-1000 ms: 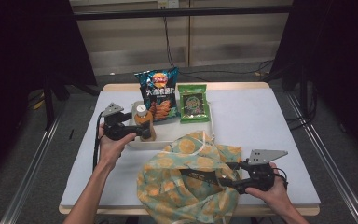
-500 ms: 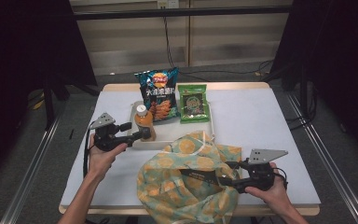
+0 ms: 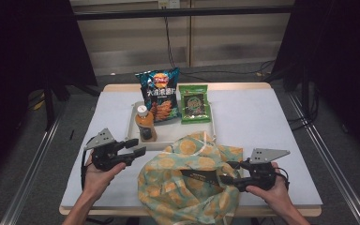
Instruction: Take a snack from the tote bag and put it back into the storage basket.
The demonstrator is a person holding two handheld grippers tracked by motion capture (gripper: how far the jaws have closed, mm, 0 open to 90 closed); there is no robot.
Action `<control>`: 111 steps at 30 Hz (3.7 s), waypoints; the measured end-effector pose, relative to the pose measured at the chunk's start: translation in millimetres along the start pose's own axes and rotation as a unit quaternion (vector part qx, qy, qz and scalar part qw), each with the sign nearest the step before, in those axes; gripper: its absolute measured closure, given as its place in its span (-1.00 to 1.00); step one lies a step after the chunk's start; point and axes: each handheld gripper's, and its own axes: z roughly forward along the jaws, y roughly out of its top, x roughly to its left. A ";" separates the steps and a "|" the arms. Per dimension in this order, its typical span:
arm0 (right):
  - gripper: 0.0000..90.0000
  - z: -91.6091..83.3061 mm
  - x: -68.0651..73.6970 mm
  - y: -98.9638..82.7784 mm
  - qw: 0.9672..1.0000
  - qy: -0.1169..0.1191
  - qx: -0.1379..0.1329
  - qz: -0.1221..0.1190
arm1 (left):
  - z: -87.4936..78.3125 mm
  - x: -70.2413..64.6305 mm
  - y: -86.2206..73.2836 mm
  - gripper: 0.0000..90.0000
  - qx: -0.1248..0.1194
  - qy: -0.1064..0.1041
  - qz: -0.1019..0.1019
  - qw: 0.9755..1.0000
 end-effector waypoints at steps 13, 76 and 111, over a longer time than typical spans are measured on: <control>0.01 1.3 0.2 4.3 1.000 0.003 -0.003 -0.003 | -5.5 -64.7 9.8 0.26 -0.013 -0.113 0.043 0.993; 0.53 -1.0 -53.0 -28.3 0.984 -0.122 0.125 0.024 | 122.3 -73.9 -5.3 -0.12 0.111 -0.129 0.093 0.981; 0.96 -10.8 -34.4 5.4 0.997 -0.057 0.051 0.001 | 162.6 -168.6 -4.1 0.12 0.138 -0.254 0.113 0.951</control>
